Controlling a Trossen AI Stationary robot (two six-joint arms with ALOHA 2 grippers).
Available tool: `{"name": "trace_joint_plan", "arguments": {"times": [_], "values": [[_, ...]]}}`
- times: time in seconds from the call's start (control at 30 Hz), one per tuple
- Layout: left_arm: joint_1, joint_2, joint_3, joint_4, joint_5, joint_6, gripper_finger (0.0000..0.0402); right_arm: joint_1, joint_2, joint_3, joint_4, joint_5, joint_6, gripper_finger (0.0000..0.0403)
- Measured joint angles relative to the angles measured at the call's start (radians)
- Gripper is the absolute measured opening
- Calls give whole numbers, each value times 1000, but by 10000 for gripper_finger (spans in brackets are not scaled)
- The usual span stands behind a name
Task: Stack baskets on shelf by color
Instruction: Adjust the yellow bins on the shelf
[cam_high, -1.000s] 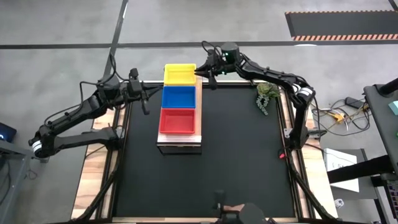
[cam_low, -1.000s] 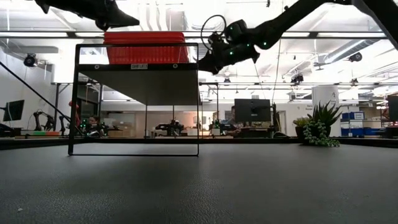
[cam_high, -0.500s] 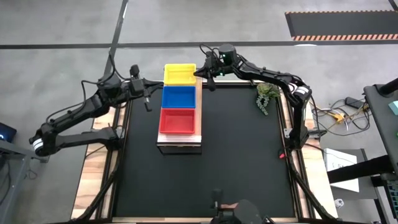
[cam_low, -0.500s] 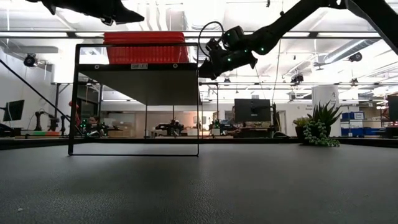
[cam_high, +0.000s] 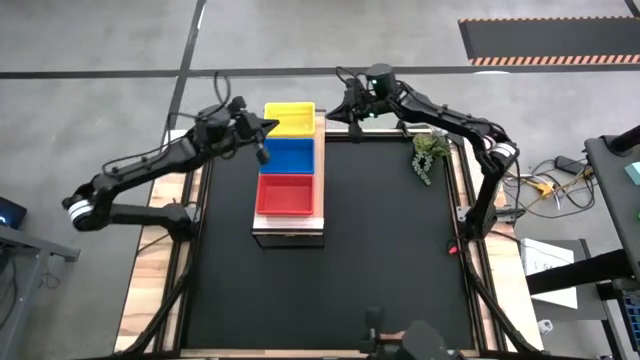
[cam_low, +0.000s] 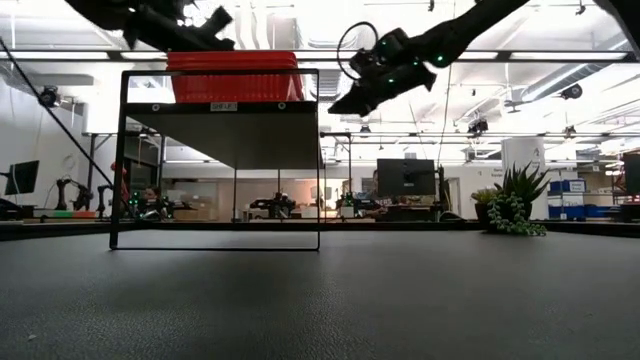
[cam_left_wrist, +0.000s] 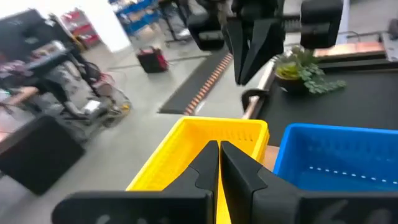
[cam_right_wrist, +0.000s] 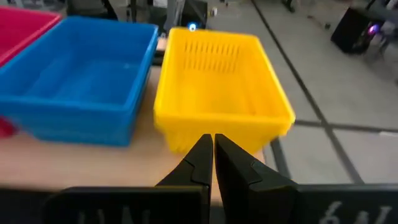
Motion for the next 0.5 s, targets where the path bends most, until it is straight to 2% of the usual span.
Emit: {"name": "trace_joint_plan", "arguments": {"times": [0.13, 0.33, 0.5], "values": [[66, 85, 79, -68, 129, -1, 0, -33, -53, -57, -66, -7, -35, 9], [165, 198, 227, -300, 270, -23, 0, -72, -94, -146, -79, -4, -28, 9], [200, 276, 281, -384, 326, -18, 0, -73, -114, -211, -79, -6, -69, 9]]}}
